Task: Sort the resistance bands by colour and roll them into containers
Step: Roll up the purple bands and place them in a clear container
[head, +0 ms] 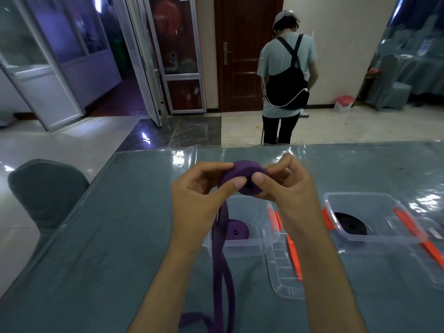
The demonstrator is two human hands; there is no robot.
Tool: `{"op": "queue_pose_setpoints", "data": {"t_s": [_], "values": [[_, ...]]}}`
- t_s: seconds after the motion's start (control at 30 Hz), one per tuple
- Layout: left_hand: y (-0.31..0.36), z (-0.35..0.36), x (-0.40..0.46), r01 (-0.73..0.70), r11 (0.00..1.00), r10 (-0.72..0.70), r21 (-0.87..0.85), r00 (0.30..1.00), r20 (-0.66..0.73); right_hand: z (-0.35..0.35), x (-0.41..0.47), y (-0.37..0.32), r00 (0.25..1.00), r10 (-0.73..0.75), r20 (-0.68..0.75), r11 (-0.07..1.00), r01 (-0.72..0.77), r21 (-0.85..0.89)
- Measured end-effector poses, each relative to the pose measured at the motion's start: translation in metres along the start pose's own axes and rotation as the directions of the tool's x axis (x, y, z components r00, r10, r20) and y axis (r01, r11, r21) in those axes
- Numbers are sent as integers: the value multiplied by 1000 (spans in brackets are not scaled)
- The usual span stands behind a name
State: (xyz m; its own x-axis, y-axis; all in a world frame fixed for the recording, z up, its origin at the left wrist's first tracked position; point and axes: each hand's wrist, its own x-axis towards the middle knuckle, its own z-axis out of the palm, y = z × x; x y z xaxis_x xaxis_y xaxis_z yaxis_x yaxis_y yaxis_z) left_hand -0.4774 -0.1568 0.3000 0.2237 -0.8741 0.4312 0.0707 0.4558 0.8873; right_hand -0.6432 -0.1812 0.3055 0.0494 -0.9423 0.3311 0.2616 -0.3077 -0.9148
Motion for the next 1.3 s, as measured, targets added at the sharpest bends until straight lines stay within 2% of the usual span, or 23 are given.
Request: {"op": "queue_pose_setpoints", "data": {"t_s": [0.07, 0.17, 0.27, 0.4, 0.57, 0.67, 0.77, 0.87, 0.93, 1.0, 1.13, 1.3], "values": [[0, 3, -3, 15, 1000, -15, -25, 1000, -10, 1, -2, -2, 999, -46, -16, 999, 46, 9], [1, 4, -3, 4, 1000, -3, -22, 998, 55, 8, -3, -1, 993, -92, -79, 993, 97, 63], [5, 0, 0, -33, 999, 33, -3, 997, 70, 11, -2, 4, 999, -34, -26, 980, 38, 193], [9, -4, 0, -49, 997, 49, -57, 999, -5, 3, 0, 5, 999, 13, 38, 1000, -14, 21], [6, -1, 0, 22, 994, -19, -104, 999, 31, 4, 0, 3, 991, -128, -30, 991, 129, 36], [9, -2, 1, 0, 995, 4, -96, 999, 39, 4, -1, 5, 999, -15, 51, 988, 6, 153], [5, -2, -1, -30, 998, 29, -50, 999, -20, 1, 0, 6, 996, 54, 65, 993, -60, 97], [1, 3, -5, 44, 995, -47, -93, 998, -39, 5, -2, 3, 1000, -7, -19, 1000, 8, 23], [3, 4, -5, 76, 995, -73, -71, 997, 41, 7, -4, 5, 997, -29, -67, 997, 34, 69], [4, 0, -3, 58, 998, -55, -26, 994, 96, 5, -3, 5, 999, -2, -48, 991, 9, 133], [4, -2, -4, 14, 1000, -14, 27, 1000, 11, -5, 1, 0, 1000, -2, 13, 1000, 2, -11], [1, 10, -8, 48, 997, -49, -62, 999, -12, -5, -2, 3, 991, -129, -31, 991, 129, 15]]}}
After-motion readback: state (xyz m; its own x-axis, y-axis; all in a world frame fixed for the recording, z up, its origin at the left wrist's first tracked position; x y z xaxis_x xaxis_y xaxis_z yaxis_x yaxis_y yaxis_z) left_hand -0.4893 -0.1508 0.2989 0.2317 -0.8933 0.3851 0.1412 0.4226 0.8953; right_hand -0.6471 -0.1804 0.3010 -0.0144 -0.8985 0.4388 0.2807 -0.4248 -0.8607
